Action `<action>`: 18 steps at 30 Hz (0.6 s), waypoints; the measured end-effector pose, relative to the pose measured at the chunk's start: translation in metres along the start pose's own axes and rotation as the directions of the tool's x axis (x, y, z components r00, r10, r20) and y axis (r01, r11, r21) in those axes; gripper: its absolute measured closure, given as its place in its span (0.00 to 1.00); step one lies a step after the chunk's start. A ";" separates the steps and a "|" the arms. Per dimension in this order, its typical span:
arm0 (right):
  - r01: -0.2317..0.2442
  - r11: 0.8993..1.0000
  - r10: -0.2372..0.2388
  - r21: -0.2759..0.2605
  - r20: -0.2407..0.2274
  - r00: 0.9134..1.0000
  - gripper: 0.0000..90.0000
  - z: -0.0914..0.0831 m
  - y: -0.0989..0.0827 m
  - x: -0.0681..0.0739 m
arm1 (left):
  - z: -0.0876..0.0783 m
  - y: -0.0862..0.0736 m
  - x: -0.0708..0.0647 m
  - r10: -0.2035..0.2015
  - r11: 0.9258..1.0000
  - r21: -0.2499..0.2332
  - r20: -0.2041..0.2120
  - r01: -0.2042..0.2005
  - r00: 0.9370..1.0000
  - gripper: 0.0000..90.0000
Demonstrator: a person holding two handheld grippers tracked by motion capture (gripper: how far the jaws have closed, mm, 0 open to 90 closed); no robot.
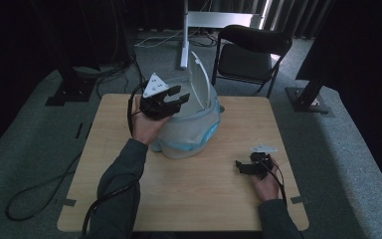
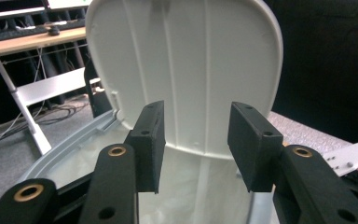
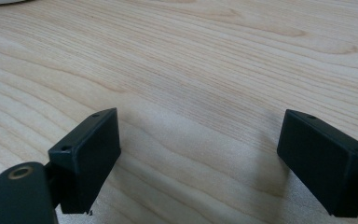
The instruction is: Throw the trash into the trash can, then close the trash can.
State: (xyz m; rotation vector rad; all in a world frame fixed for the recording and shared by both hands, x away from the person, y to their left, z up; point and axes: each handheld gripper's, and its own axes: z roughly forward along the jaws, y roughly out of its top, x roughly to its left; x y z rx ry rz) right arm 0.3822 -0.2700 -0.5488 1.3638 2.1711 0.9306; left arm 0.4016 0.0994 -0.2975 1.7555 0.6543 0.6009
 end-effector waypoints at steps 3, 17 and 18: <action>0.000 1.000 0.000 0.000 0.000 1.000 0.13 0.000 0.000 0.000 | -0.001 0.003 -0.004 0.007 1.000 -0.008 0.002 -0.007 1.000 0.59; 0.002 1.000 -0.002 0.000 0.000 1.000 0.13 0.000 0.000 0.000 | 0.004 0.015 -0.016 -0.003 0.999 -0.045 -0.028 0.001 1.000 0.45; 0.000 1.000 0.000 0.001 0.000 1.000 0.13 0.000 0.000 0.000 | 0.005 0.016 -0.017 -0.005 0.999 -0.049 -0.029 0.004 1.000 0.44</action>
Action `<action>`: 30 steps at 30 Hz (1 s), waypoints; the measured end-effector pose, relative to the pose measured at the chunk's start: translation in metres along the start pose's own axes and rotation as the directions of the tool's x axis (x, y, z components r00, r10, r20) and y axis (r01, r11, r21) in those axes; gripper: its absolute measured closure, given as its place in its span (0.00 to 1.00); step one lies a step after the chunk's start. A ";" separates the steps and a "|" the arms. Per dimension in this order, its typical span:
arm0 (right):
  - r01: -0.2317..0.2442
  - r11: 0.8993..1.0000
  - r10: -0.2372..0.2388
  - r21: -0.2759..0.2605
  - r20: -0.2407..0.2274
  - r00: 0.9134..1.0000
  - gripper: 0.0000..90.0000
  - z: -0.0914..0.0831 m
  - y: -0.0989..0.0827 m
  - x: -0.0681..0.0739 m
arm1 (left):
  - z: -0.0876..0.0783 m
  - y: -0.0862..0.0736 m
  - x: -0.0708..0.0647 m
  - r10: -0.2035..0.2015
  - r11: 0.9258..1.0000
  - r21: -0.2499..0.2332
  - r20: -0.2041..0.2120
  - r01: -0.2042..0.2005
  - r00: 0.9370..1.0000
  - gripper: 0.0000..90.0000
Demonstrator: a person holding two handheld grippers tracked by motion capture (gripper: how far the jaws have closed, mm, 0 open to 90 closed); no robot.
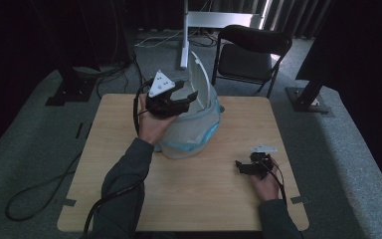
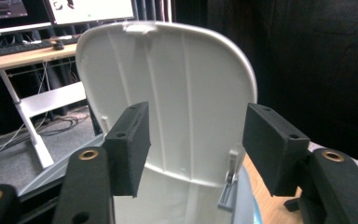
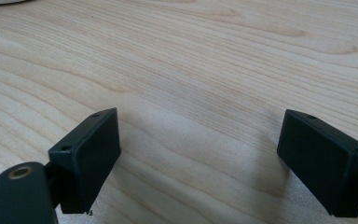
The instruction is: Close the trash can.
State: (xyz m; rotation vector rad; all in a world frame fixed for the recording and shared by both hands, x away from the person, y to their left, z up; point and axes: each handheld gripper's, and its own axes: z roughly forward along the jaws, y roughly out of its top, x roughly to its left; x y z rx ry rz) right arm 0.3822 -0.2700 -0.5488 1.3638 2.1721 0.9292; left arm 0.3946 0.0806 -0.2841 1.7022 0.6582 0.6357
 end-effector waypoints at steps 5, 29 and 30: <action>0.000 1.000 0.000 0.000 0.000 1.000 0.13 0.000 0.000 0.000 | 0.006 0.006 -0.006 -0.008 1.000 -0.006 -0.006 0.008 1.000 0.40; 0.001 1.000 -0.001 0.000 0.001 1.000 0.13 0.000 0.000 0.000 | 0.032 0.016 -0.021 -0.021 1.000 0.003 -0.088 0.021 0.996 0.30; 0.001 1.000 -0.001 0.000 0.001 1.000 0.13 0.000 0.000 0.000 | 0.033 0.016 -0.021 -0.024 1.000 0.002 -0.090 0.024 0.996 0.30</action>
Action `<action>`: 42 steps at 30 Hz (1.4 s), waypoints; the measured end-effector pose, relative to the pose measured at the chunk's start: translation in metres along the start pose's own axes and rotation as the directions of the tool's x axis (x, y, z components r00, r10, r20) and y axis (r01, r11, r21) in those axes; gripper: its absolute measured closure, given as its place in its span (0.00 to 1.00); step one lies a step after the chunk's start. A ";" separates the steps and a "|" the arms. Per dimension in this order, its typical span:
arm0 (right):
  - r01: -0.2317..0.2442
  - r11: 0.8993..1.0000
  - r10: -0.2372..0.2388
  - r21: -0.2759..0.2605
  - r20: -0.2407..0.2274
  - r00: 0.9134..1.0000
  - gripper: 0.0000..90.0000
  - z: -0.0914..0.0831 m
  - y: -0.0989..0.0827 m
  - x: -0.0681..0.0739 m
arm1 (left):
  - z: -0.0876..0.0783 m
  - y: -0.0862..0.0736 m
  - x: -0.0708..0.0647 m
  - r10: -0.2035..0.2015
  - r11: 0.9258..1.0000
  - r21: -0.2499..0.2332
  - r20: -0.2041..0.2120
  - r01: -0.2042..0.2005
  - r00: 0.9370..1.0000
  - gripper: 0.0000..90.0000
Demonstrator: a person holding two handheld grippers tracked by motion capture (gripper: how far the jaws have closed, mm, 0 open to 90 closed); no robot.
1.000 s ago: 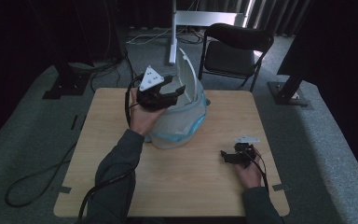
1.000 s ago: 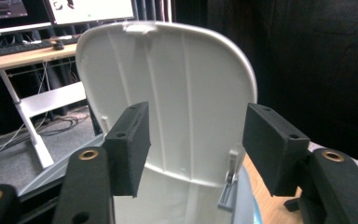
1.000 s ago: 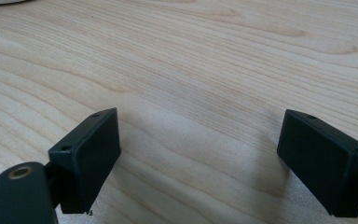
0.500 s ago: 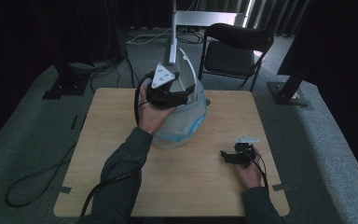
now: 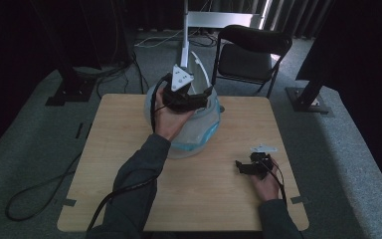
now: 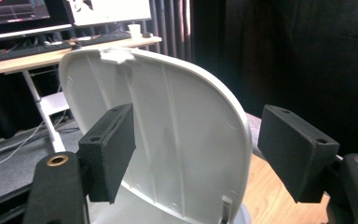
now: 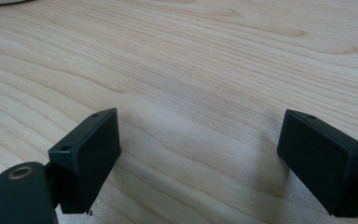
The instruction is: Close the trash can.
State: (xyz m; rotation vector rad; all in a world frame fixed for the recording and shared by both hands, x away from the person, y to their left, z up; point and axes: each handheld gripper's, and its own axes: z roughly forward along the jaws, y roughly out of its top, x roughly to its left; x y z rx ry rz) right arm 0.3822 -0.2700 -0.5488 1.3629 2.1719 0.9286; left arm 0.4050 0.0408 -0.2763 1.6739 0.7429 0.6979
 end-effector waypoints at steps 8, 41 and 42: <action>0.000 1.000 0.000 0.000 0.000 1.000 0.13 0.000 0.000 0.000 | 0.006 0.004 -0.005 -0.010 1.000 -0.012 -0.030 0.010 0.999 0.29; 0.002 1.000 -0.002 0.000 -0.001 1.000 0.13 0.000 0.000 0.000 | -0.011 0.004 0.002 0.011 0.998 -0.060 -0.198 -0.023 0.980 0.28; 0.002 1.000 -0.002 0.000 -0.001 1.000 0.13 0.000 0.000 0.000 | -0.013 0.003 0.004 0.010 0.998 -0.057 -0.199 -0.021 0.980 0.28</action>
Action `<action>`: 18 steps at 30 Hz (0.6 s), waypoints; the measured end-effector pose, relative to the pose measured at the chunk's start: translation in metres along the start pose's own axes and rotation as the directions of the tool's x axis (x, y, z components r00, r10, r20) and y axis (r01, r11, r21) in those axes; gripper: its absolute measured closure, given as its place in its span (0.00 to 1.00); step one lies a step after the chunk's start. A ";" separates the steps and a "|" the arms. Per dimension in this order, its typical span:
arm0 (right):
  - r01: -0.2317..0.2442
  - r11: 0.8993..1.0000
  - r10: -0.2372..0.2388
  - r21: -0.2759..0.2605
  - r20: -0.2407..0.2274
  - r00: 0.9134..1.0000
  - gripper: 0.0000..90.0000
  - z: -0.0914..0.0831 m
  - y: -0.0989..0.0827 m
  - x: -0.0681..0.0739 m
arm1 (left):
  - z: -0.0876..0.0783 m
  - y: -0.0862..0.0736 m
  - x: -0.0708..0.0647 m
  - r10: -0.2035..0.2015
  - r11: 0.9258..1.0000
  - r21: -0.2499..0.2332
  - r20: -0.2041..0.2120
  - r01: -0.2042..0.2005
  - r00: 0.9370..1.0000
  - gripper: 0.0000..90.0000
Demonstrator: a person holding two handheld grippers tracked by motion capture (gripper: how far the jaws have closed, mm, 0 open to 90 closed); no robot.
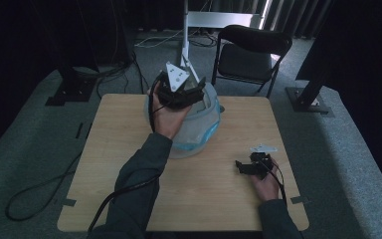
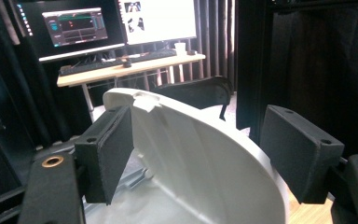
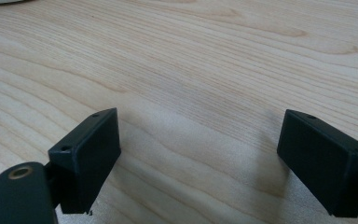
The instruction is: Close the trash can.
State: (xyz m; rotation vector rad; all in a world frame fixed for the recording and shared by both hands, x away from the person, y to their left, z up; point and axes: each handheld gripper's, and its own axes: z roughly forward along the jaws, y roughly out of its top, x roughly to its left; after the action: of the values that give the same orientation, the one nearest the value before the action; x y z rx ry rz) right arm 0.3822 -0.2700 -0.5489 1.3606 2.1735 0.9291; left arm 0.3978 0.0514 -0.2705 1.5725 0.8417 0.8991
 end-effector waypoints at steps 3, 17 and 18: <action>0.000 1.000 0.000 0.000 0.000 1.000 0.13 0.000 0.000 0.000 | -0.005 -0.002 0.007 0.001 1.000 0.009 -0.010 -0.001 1.000 0.28; -0.001 1.000 0.001 0.000 -0.001 1.000 0.13 0.000 0.000 0.000 | -0.021 -0.018 0.019 0.045 0.998 0.047 -0.059 -0.042 0.997 0.31; -0.001 1.000 0.001 0.000 -0.001 1.000 0.13 0.000 0.000 0.000 | -0.021 -0.019 0.021 0.045 0.998 0.053 -0.062 -0.042 0.997 0.31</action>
State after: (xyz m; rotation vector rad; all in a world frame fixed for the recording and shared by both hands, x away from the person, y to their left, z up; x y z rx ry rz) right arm 0.3821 -0.2699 -0.5488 1.3614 2.1736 0.9298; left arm 0.3879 0.0821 -0.2843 1.6195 0.8850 0.9697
